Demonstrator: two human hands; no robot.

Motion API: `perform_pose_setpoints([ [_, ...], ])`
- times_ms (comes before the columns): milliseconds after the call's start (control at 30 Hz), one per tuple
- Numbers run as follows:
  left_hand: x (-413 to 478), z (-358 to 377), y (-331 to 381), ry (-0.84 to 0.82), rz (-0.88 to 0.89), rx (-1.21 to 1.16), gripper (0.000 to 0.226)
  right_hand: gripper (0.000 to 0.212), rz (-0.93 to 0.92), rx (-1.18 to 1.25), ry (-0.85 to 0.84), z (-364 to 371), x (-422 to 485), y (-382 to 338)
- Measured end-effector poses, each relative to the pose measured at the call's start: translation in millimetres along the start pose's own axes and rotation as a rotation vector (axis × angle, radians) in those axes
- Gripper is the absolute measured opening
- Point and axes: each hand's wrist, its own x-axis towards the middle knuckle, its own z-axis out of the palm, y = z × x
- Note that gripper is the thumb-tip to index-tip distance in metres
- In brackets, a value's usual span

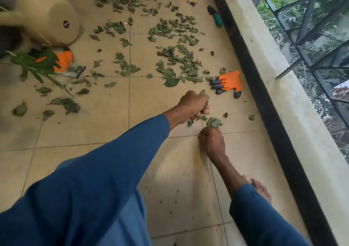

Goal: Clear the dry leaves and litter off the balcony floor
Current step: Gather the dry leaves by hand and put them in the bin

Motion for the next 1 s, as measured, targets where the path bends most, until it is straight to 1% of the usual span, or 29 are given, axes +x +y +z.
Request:
perform_pose_setpoints([
  [33, 2, 1, -2, -0.002, -0.001, 0.016, 0.029, 0.004, -0.026, -0.003, -0.001, 1, 2, 2],
  [100, 4, 4, -6, -0.009, -0.01, 0.044, 0.029, 0.006, -0.042, 0.065, -0.005, -1, 1, 5],
  [133, 6, 7, -7, -0.017, -0.013, 0.056, 0.029, 0.008, -0.021, 0.122, 0.0, -5, 1, 8],
  [233, 9, 15, -7, -0.057, -0.024, 0.084, 0.027, 0.014, 0.117, 0.311, 0.039, -21, 2, 25],
  [333, 11, 20, -4, -0.072, -0.028, 0.098, 0.029, 0.019, 0.196, 0.413, 0.101, -39, 9, 44],
  [433, 12, 23, -2, -0.085, -0.024, 0.109, 0.03, 0.013, 0.273, 0.504, 0.119, -52, 22, 54],
  [500, 12, 25, -3, -0.095, -0.024, 0.12, 0.03, 0.011, 0.293, 0.543, 0.083, -54, 31, 52],
  [567, 12, 27, -4, -0.102, -0.028, 0.132, 0.03, 0.011, 0.259, 0.503, 0.033, -48, 37, 47],
  [633, 11, 29, -5, -0.101, -0.037, 0.139, 0.03, 0.011, 0.191, 0.403, 0.002, -40, 35, 40],
  [733, 9, 32, -3, -0.096, -0.048, 0.149, 0.031, 0.012, 0.194, 0.331, 0.059, -26, 21, 38],
  [833, 8, 34, -2, -0.097, -0.054, 0.164, 0.031, 0.015, 0.213, 0.382, 0.129, -22, 2, 43],
  [900, 7, 35, -3, -0.099, -0.051, 0.178, 0.031, 0.025, 0.207, 0.449, 0.138, -23, -9, 49],
  [1000, 6, 35, -3, -0.115, -0.034, 0.197, 0.031, 0.056, 0.164, 0.475, 0.094, -27, -15, 64],
])
